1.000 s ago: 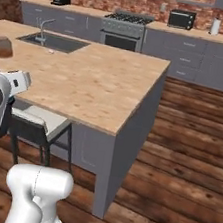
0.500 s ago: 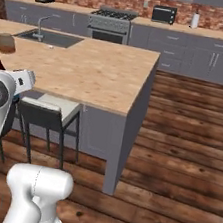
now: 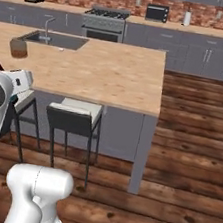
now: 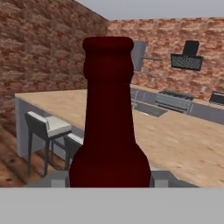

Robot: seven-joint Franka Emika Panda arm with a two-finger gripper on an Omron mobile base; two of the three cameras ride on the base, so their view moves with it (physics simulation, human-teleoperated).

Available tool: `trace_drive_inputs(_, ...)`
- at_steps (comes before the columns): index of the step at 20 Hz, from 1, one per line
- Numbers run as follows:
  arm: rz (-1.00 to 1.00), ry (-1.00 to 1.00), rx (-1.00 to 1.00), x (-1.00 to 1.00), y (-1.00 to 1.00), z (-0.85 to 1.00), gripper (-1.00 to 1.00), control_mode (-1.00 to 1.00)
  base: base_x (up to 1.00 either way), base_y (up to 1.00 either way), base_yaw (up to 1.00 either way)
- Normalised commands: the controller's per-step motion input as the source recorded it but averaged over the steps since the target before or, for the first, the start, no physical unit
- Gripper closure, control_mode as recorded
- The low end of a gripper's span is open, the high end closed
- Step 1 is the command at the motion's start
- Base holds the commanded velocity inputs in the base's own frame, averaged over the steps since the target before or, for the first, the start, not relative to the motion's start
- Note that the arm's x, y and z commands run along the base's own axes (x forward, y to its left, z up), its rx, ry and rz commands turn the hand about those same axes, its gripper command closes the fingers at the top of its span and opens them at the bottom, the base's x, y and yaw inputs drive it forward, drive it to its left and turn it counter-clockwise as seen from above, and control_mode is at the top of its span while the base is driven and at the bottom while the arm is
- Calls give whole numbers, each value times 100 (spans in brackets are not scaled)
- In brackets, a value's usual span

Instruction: Open the cabinet directly in front. Then move the beer and the mug to the dining counter with the jar on it.

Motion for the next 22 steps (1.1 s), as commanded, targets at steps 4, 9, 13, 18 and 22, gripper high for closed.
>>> trace_drive_inputs(4,0,0,0,0,0,0,100,100,14,100,-38)
trace_drive_inputs(9,0,0,0,0,0,0,100,100,0,100,-41)
trace_drive_inputs(13,0,0,0,0,0,0,100,100,5,97,-20)
trace_drive_inputs(18,0,0,0,0,0,0,100,100,2,100,5)
trace_drive_inputs(22,0,0,0,0,0,0,100,100,36,53,1)
